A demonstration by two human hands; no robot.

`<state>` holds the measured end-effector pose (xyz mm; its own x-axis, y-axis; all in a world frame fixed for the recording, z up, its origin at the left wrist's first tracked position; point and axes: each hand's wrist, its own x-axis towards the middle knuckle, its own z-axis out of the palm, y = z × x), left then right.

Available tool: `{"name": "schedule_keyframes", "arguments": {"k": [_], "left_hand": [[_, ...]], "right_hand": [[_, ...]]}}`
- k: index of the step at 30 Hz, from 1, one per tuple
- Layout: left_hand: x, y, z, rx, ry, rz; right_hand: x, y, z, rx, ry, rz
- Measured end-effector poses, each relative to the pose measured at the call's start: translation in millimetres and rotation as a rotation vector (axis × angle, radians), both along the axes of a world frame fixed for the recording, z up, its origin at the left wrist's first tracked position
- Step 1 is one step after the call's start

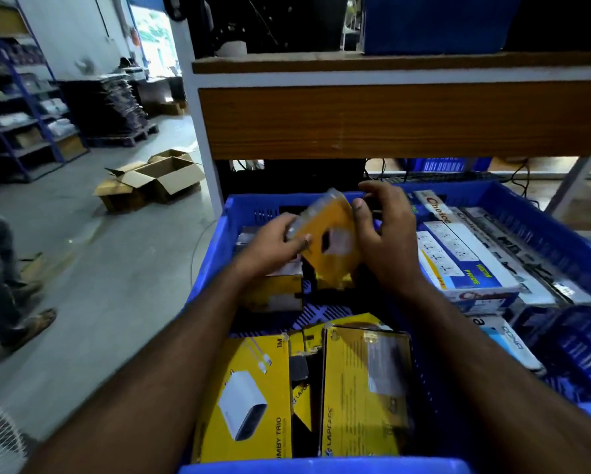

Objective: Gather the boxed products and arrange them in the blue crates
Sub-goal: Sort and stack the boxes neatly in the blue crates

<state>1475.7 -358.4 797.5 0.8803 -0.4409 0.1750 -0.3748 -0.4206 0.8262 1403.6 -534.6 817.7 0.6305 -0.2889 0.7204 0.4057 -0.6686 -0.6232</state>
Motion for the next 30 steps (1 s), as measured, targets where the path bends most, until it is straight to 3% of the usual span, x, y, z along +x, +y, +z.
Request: {"name": "schedule_keyframes", "arguments": {"k": [3,6,8,10,19,26,30], "left_hand": [[4,10,11,-0.542,0.375,0.111],[3,11,13,-0.767,0.555,0.076],[0,10,15,-0.802,0.582,0.067],[-1,9,16,-0.83,0.6,0.069],[-2,10,17,-0.84,0.569,0.035],[0,8,13,-0.737,0.451,0.038],[3,8,12,-0.799,0.438,0.042]], "right_hand": [[4,0,-4,0.014,0.074,-0.092],[3,4,-3,0.295,0.31,0.056],[-1,7,1,0.437,0.357,0.197],[-3,7,2,0.421,0.33,0.238],[-2,3,-1,0.433,0.335,0.302],[0,0,-3,0.495,0.375,0.325],[-1,-1,0,0.503,0.376,0.356]]}}
